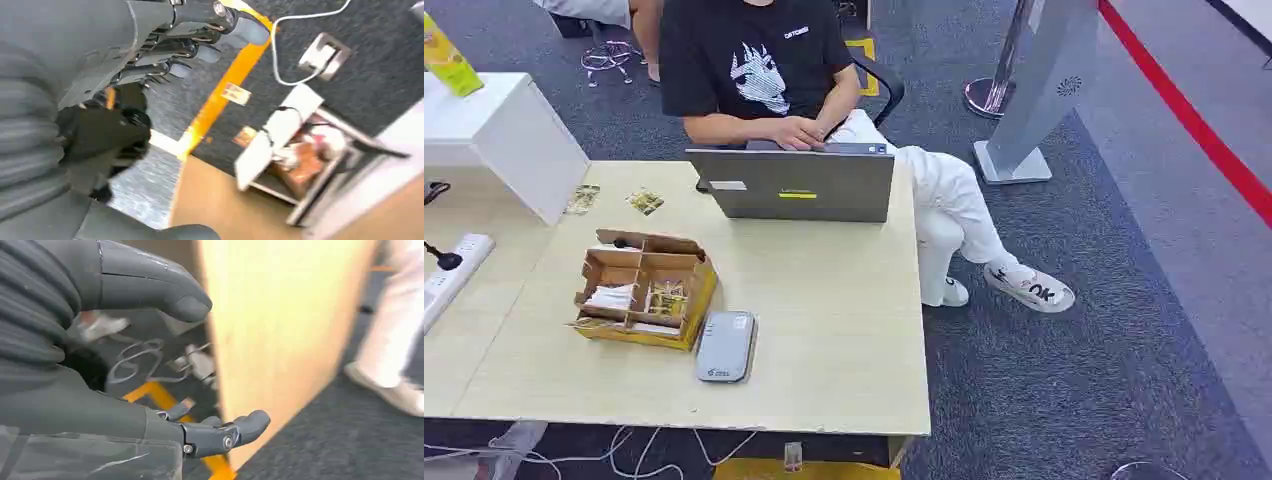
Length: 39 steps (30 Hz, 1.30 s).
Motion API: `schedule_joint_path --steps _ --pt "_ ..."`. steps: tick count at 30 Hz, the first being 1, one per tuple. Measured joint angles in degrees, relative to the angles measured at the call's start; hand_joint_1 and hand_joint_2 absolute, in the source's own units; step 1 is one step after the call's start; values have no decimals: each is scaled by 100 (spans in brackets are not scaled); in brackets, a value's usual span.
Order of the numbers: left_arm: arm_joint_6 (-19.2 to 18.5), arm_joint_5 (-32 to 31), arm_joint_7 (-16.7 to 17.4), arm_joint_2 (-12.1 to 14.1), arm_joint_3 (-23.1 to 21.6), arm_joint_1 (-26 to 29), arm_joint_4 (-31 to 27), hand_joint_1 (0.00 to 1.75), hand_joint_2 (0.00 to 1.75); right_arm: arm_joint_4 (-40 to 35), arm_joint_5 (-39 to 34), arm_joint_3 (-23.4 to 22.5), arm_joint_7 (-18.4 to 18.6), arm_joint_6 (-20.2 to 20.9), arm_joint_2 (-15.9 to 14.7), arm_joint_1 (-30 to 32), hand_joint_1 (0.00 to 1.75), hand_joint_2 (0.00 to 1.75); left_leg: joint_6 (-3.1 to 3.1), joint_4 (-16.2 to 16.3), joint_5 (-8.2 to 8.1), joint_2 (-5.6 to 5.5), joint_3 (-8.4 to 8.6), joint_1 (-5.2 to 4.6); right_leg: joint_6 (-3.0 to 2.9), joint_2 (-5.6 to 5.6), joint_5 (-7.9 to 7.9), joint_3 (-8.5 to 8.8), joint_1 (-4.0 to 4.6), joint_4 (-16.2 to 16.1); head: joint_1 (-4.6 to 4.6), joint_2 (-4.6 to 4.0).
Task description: Pass the card to the sensor for recognition and then transmit it.
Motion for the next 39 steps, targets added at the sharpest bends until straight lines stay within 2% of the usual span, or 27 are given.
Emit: schedule_joint_path --steps 4,7,10,11,12,13,14,15,16,17,18,19,21,23,26,27,29,30,31,33,39 --pt "-175 121 -289 -90 337 -74 50 0 175 87 -560 0 -256 260 -4 -69 0 175 0 0 0 0 0 0 0 0 0 0 0 0 -2 0" --pt "-217 156 -361 -129 469 -104 85 0 175 122 -700 0 -328 333 -7 -93 0 175 0 0 0 0 0 0 0 0 0 0 0 0 0 0" --pt "-221 158 -383 -145 525 -97 94 0 175 142 -713 0 -348 328 -9 -106 0 175 0 -3 0 -2 -6 0 0 -1 0 6 1 1 0 0" --pt "-14 198 -511 -201 556 93 27 0 175 155 -597 17 -460 89 8 -136 0 175 -2 -4 -2 4 -5 0 0 4 -2 10 2 3 2 0" --pt "362 327 -721 -265 532 417 -494 0 175 168 -389 86 -646 -360 90 -194 0 175 -19 -5 -16 25 19 4 -3 35 -3 12 4 3 13 -2" --pt "1002 495 -856 -441 420 845 -1392 0 175 168 -192 149 -845 -976 156 -248 0 175 -30 -4 -24 71 43 15 -12 78 -1 8 12 3 9 -2" --pt "1780 615 -809 -532 264 1217 -2380 0 175 168 -51 197 -960 -1503 250 -267 0 175 -31 -1 -29 93 46 20 -18 95 1 -7 17 1 17 0" --pt "2315 654 -691 -569 169 1445 -3217 0 175 168 15 216 -997 -1725 289 -266 0 175 -29 7 -23 79 27 25 -17 81 0 -20 21 1 -2 0" --pt "2679 656 -628 -577 95 1629 -4310 0 175 171 43 230 -1015 -1770 369 -268 0 175 -13 7 -8 33 -1 25 -15 30 -7 -29 22 3 4 0" --pt "2673 641 -667 -582 24 1810 -5074 0 175 171 80 236 -1015 -1787 407 -307 0 175 -23 6 2 -9 -13 32 -19 -12 -12 -28 25 7 -5 0" --pt "2633 599 -852 -630 -127 1968 -6026 0 175 168 95 251 -1015 -1803 461 -367 0 175 -29 -6 5 -20 -8 29 -21 -20 -14 -18 24 9 6 0" --pt "2625 584 -1042 -647 -226 2034 -6526 0 175 168 113 266 -1010 -1805 481 -415 0 175 -29 -22 6 -19 8 11 -22 -20 -14 -11 11 11 -2 0" --pt "2620 560 -1122 -719 -402 2176 -7203 0 175 166 124 280 -1004 -1803 518 -458 0 175 -31 -27 7 -14 28 3 -22 -13 -13 2 2 12 -33 -2" --pt "2620 530 -1133 -831 -541 2348 -7764 0 175 166 126 291 -1001 -1798 542 -460 0 175 -30 -19 8 -5 26 10 -25 -3 -7 0 8 11 -11 0" --pt "2217 330 -1142 -857 -606 2396 -8672 0 175 171 288 308 -842 -1974 546 -481 0 175 -22 -15 15 -9 19 8 -22 -14 -4 -3 7 11 0 0" --pt "2242 201 -1146 -859 -660 2402 -9000 0 175 171 393 343 -796 -2100 551 -502 0 175 -22 -16 15 -8 23 8 -24 -11 -2 -3 7 11 0 0" --pt "2525 -414 -1148 -881 -871 2400 -9761 0 175 168 552 365 -761 -2277 562 -540 0 175 -23 -16 16 -7 24 8 -26 -8 1 -2 7 11 -11 0" --pt "2726 -1022 -1155 -892 -1056 2398 -10184 0 175 166 631 365 -752 -2347 564 -560 0 175 -20 -16 19 -7 24 7 -23 -8 3 -1 6 11 -7 0" --pt "2869 -1495 -1159 -896 -1235 2405 -10487 0 175 164 679 367 -744 -2377 566 -577 0 175 -20 -16 19 -7 24 6 -23 -9 3 0 6 11 -13 0" --pt "2972 -1851 -1159 -896 -1508 2409 -10927 0 175 160 723 369 -744 -2410 584 -602 0 175 -20 -16 19 -7 23 6 -23 -9 4 2 6 11 -9 0" --pt "3031 -1923 -1152 -901 -1835 2424 -11562 0 175 160 740 372 -724 -2430 612 -620 0 175 -20 -17 19 -8 23 5 -24 -10 4 10 6 12 -11 0"
